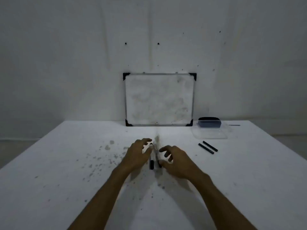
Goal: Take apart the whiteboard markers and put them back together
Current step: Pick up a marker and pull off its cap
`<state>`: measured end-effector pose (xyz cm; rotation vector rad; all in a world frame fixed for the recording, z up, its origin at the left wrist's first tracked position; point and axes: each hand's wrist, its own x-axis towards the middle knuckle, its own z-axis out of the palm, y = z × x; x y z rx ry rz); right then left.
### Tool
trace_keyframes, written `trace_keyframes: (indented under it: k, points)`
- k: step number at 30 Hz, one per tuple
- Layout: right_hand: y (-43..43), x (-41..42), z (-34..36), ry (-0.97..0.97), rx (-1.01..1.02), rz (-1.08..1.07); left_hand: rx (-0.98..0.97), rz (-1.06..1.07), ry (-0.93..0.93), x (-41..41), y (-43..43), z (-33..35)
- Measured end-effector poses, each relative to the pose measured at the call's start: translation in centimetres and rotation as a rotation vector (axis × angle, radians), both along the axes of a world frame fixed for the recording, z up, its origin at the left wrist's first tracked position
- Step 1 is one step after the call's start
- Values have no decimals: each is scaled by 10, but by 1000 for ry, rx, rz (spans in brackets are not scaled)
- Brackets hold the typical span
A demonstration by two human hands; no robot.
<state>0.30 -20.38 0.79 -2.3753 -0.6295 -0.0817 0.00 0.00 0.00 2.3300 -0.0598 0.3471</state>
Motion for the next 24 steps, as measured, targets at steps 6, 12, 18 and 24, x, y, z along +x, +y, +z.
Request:
trace_keyframes:
  k: [6, 12, 18, 24]
  points:
    - [21, 35, -12, 34, -106, -8, -80, 67, 69, 33, 10, -15]
    - [14, 70, -21, -18, 145, -196, -81, 153, 12, 59, 4, -30]
    - [7, 71, -23, 131, 485, -161, -325, 181, -59, 59, 5, -22]
    - [3, 64, -9, 345, 785, 40, -549, 77, -259, 44, -5, 14]
